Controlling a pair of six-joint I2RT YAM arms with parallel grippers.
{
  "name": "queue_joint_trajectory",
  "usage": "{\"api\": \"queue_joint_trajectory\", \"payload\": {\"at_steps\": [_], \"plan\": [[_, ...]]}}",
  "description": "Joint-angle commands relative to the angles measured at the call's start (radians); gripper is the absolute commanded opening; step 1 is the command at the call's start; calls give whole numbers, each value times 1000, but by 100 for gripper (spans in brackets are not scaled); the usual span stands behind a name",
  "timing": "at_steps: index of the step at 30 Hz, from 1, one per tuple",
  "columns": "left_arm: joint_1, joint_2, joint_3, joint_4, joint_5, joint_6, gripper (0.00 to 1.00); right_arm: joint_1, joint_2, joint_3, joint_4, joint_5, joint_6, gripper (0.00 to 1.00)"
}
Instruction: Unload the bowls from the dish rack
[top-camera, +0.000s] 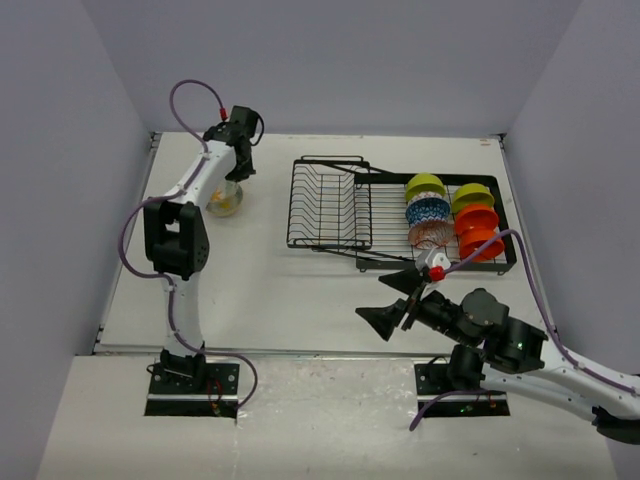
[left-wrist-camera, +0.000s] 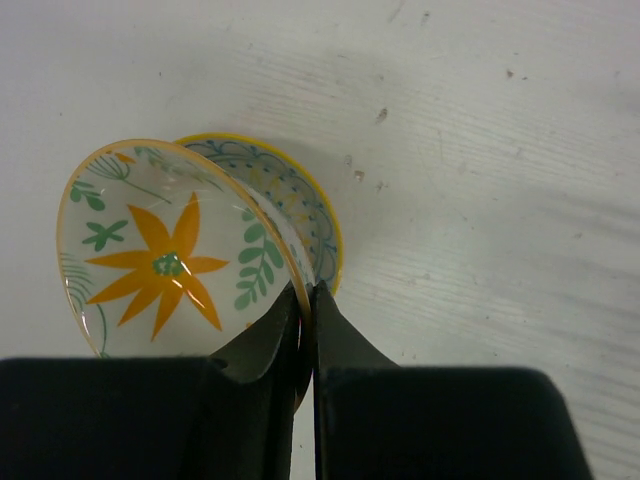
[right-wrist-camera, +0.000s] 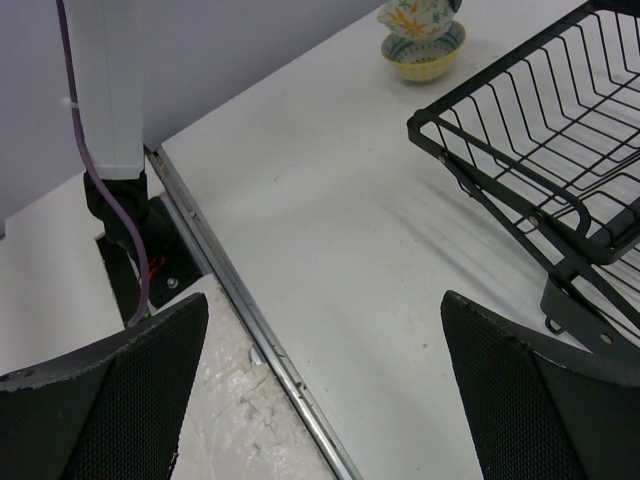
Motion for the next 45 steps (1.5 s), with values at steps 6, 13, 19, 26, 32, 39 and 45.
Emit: {"api": "queue_joint_trajectory", "payload": {"at_steps": [6,13,19,26,32,39,45], "plan": [[-25,-25,70,-46,-98,59,0,-2,-1,-8,14,-15,-24,99],[-32,20,87,-77,-136,83,0,-2,-18,-29,31,-27,-32,99],[-47,53,105,-94,-155,108,0,-2,2,-46,48,-38,-38,99],[-62,81,91,-86,-165,114,0,-2,2,-64,62,-33,-37,99],[-67,113,91,-88,-187,117,0,-2,16,-64,60,-39,-34,99],[-68,132,94,-80,-207,120,0,-2,16,-72,60,-27,-30,99],[-68,136,82,-57,-230,117,0,-2,22,-72,57,-19,-29,99]]}}
